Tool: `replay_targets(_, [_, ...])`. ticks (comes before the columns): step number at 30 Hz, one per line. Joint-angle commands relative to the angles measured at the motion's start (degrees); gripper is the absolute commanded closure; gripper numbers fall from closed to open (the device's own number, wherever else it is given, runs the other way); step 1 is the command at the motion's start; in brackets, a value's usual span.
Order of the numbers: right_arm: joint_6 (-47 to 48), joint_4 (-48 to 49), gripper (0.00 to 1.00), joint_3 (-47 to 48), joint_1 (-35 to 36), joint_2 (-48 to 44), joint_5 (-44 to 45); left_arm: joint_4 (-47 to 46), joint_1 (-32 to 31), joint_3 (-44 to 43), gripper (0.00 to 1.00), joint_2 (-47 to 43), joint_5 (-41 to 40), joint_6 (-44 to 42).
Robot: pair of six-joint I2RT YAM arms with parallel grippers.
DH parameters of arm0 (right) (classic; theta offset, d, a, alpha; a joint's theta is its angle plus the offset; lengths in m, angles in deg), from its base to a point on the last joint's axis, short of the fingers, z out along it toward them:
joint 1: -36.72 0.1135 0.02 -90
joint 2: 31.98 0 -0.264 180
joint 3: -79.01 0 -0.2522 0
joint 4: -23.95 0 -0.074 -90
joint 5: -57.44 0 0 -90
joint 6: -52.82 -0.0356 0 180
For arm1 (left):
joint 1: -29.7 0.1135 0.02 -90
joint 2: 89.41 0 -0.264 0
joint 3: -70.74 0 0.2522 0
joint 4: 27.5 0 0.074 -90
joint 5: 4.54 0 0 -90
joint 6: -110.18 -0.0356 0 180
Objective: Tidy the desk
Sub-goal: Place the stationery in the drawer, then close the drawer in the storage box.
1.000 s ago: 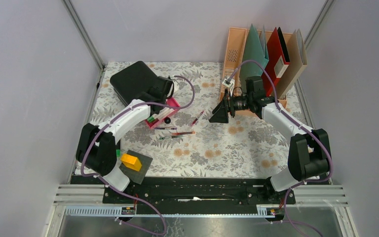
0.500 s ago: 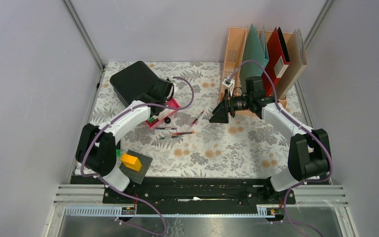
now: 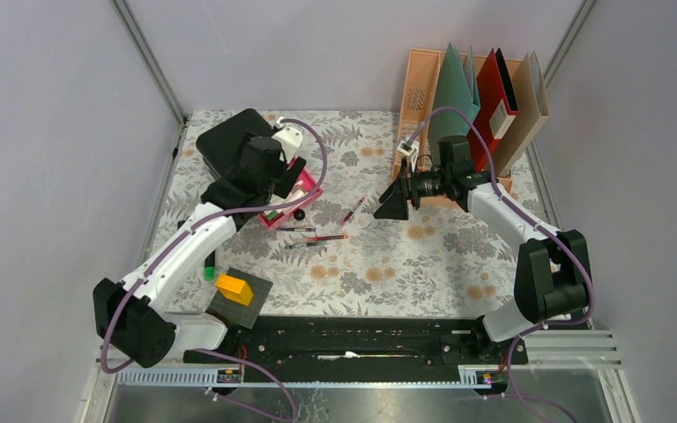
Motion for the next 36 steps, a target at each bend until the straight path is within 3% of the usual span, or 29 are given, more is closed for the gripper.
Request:
replay_targets(1, [2.6, -1.5, 0.0, 2.7, 0.0, -1.1, -0.2, -2.4, 2.3, 0.4, 0.01, -2.8, 2.2, 5.6])
replay_targets(6, [6.9, -5.1, 0.0, 3.5, 0.0, -2.7, 2.9, -0.9, 8.4, -0.6, 0.01, -5.6, 4.1, 12.1])
replay_targets(12, [11.9, -8.5, 0.0, 4.8, -0.1, -4.6, 8.1, 2.5, 22.0, -0.9, 0.01, -6.2, 9.9, 19.1])
replay_targets(19, [15.8, -11.4, 0.0, 7.5, -0.1, -5.9, 13.3, 1.0, 35.0, 4.4, 0.02, -8.2, 15.2, 23.4])
replay_targets(27, [26.7, -25.9, 0.0, 13.7, 0.0, -4.2, 14.9, -1.1, 36.5, 11.5, 0.02, -13.2, 23.3, 26.1])
replay_targets(31, [39.2, -36.5, 0.0, 15.4, -0.1, -3.6, 14.6, -3.6, 36.5, 15.9, 0.01, -18.1, 30.5, 28.8])
replay_targets(36, [50.8, -50.6, 0.0, 20.4, 0.0, -0.5, 21.5, -5.3, 36.4, 19.0, 0.01, -21.7, 33.4, 31.3])
